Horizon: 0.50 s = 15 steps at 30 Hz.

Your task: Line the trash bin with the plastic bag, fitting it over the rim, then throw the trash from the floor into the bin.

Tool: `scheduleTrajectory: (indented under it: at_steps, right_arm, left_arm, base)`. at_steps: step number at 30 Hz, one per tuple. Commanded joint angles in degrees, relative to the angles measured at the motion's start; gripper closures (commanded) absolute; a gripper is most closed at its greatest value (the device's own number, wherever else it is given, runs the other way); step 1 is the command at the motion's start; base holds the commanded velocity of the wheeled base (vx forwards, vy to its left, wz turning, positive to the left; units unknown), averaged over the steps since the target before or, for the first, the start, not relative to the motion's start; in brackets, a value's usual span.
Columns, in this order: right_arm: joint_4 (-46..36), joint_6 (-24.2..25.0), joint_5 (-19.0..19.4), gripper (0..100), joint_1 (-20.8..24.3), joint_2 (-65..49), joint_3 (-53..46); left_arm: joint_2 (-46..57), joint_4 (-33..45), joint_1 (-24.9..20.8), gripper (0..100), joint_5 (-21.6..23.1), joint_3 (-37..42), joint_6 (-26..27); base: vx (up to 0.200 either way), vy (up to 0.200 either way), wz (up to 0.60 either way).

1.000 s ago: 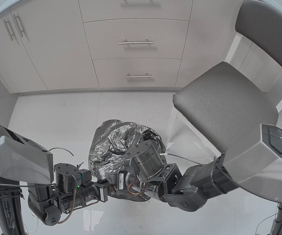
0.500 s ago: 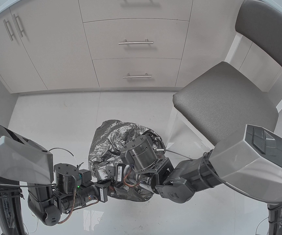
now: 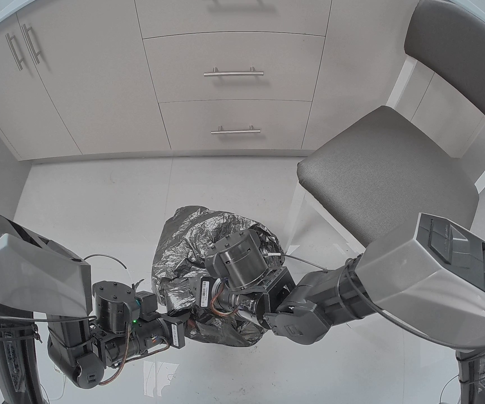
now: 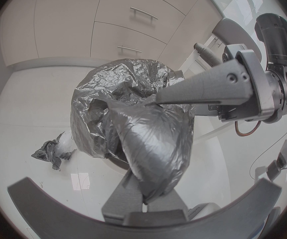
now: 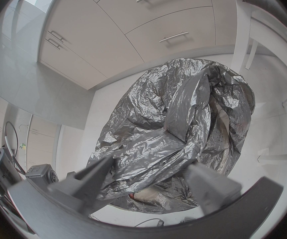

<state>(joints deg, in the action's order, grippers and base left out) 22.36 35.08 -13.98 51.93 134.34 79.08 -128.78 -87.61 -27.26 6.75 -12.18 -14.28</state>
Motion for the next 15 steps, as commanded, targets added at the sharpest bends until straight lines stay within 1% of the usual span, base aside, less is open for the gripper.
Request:
scheduleTrajectory:
  at_steps: [1, 10, 13, 14, 15]
  right_arm:
    - [0.05, -0.02, 0.01, 100, 0.01, 0.13, 0.02]
    - [0.14, -0.02, -0.08, 100, 0.01, -1.1, -0.68]
    - [0.14, -0.46, -0.26, 100, 0.01, -2.33, -0.95]
    - [0.14, -0.72, -0.61, 100, 0.01, -2.5, -1.12]
    - [0.14, -1.33, -2.01, 100, 0.1, -2.94, -1.82]
  left_arm:
    - [0.11, -0.01, 0.01, 100, -0.25, 0.05, -0.05]
    - [0.11, -0.01, 0.01, 100, -0.25, 0.23, -0.05]
    - [0.29, -0.01, -0.08, 100, -1.13, 0.58, -0.05]
    - [0.29, -0.01, -0.08, 100, -1.3, 0.66, -0.05]
    - [0.29, -0.01, -0.16, 100, -1.83, 0.84, -0.14]
  base:
    - [0.0, 0.0, 0.0]
    - [0.0, 0.0, 0.0]
    - [0.0, 0.0, 0.0]
    - [0.0, 0.0, 0.0]
    - [0.0, 0.0, 0.0]
